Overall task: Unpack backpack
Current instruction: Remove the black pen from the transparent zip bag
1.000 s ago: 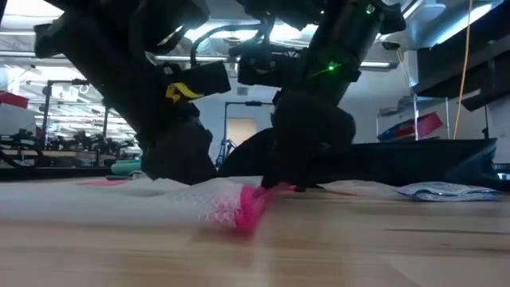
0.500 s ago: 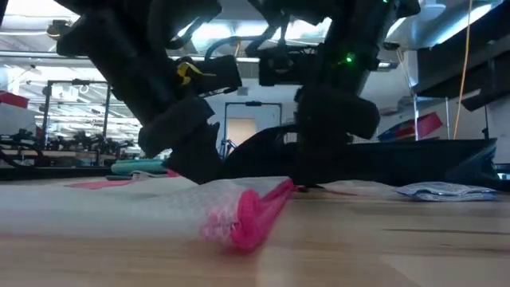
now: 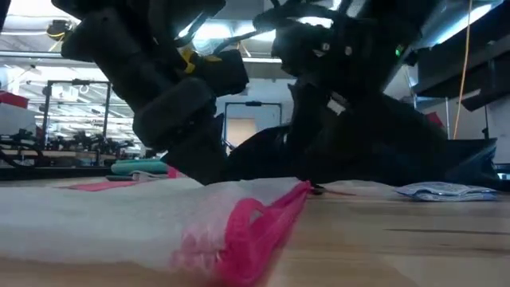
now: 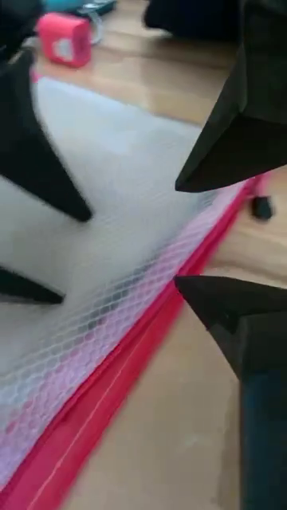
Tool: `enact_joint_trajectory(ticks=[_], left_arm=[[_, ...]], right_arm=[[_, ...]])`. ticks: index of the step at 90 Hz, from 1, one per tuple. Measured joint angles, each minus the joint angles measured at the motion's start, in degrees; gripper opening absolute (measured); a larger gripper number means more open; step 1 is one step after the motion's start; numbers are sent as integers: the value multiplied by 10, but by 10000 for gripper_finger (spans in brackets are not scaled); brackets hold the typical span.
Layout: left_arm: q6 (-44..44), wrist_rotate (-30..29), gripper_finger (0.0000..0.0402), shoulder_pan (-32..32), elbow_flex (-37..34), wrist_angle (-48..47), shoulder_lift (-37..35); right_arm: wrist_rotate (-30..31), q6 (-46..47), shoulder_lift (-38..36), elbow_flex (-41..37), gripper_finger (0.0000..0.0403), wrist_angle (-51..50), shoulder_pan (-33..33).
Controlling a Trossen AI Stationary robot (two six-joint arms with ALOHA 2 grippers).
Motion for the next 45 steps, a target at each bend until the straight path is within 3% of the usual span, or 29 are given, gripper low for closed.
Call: enact_joint_trajectory(ticks=[22,36,45], left_arm=[[0,2,239,-1,0,4,0],[-2,3,239,-1,0,5,0],[-2,3,239,-1,0,5,0]], right_arm=[[-2,-42,1,-11,165,39,0],[-78,-88,1,-12,165,44,7],[-89,-99,1,-12,165,58,8]])
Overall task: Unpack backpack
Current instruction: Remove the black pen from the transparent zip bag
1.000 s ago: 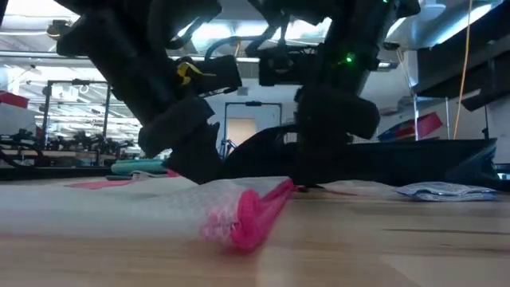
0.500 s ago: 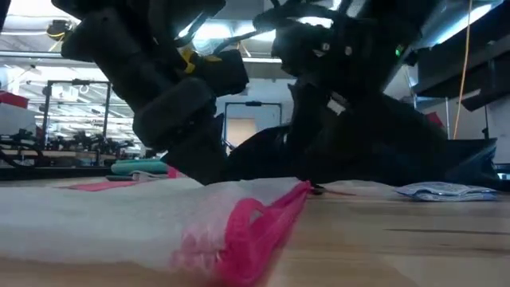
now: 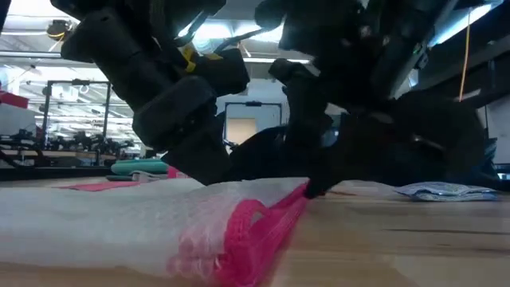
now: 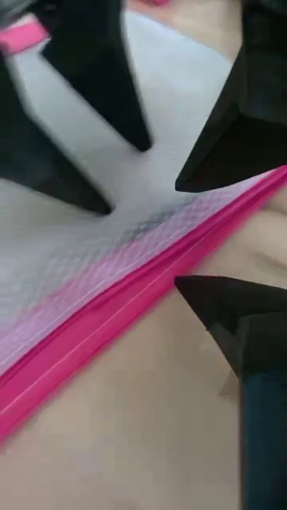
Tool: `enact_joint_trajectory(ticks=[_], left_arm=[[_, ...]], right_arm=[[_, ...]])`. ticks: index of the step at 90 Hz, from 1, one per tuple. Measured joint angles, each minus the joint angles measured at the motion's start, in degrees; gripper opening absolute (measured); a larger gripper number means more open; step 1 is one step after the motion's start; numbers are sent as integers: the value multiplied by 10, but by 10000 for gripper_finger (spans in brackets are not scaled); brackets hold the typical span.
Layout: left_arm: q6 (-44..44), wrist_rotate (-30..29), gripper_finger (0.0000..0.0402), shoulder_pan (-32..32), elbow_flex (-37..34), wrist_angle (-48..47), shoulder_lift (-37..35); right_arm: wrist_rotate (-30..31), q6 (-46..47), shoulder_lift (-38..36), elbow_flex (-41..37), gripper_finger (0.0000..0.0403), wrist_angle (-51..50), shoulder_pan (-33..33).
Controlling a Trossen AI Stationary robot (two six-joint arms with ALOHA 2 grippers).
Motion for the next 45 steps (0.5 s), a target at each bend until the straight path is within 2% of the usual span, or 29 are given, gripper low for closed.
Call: enact_joint_trajectory(ticks=[8,14,33,45], left_arm=[[0,0,239,0,0,0,0],[0,0,239,0,0,0,0],[0,-1,239,0,0,0,0],[0,-1,239,0,0,0,0]], right_arm=[[45,-4,0,0,165,11,-2],[51,-14,0,0,165,18,-8],[-10,-30,0,0,165,13,-10],[-19,-32,0,0,165,15,-9]])
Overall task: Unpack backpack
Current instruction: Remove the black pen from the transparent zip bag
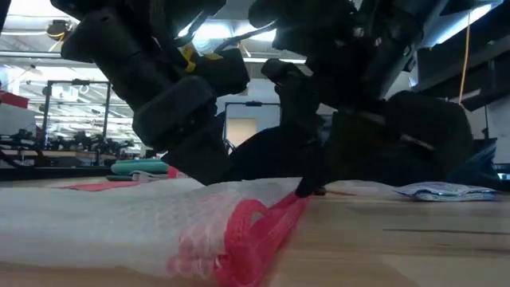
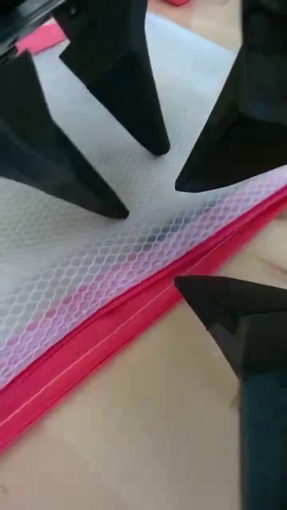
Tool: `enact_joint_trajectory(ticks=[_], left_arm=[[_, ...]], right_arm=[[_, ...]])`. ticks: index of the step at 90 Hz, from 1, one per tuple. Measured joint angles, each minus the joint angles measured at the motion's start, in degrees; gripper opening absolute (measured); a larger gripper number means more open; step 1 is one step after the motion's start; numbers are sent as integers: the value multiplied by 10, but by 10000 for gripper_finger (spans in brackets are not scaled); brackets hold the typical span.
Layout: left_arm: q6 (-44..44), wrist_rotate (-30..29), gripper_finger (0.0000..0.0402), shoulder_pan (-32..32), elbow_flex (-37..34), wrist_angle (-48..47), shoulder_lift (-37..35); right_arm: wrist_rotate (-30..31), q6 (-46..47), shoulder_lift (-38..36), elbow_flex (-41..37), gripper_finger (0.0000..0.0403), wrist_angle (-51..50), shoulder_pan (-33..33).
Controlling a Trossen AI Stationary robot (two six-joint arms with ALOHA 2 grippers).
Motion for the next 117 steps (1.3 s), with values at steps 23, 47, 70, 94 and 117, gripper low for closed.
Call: enact_joint_trajectory(ticks=[23,47,70,94,117], left_arm=[[1,0,239,0,0,1,0],[5,-5,239,0,0,2,0],[6,-7,239,0,0,3,0],[11,-7,239,-1,0,9,0],[33,-1,239,-19,-1,55,1]], right_arm=[[18,-9,6,0,165,-6,-9],[54,-21,23,1,165,12,-7],[108,-40,25,0,165,41,-9],[129,-42,25,0,165,50,-12],[85,-72,25,1,165,51,-17]])
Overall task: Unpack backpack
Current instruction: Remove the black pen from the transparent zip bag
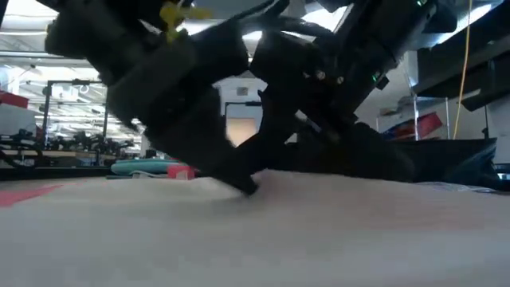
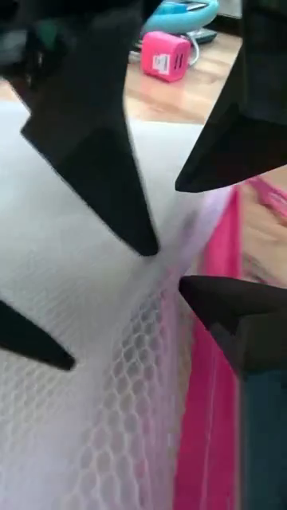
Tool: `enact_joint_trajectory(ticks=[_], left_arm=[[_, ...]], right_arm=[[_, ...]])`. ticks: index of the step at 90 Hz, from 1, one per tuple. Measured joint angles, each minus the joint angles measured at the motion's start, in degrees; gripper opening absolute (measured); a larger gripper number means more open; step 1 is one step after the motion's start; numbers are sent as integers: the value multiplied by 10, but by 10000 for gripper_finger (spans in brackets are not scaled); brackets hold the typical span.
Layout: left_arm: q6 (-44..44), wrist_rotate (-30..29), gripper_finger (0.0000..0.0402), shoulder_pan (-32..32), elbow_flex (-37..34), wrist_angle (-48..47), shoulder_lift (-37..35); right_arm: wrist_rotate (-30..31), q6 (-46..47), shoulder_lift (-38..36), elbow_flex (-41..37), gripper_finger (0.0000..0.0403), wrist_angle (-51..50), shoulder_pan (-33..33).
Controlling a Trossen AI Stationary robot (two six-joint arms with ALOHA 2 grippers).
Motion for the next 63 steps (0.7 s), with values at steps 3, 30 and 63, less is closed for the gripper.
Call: enact_joint_trajectory(ticks=[3,30,63], left_arm=[[-5,0,239,1,0,-9,0],[8,-19,239,1,0,-13,0],[82,-74,239,-27,0,-14,-1]], right_arm=[[-4,-2,0,0,165,-1,0],[-34,1,0,0,165,22,1],[-60,32,0,0,165,30,1]])
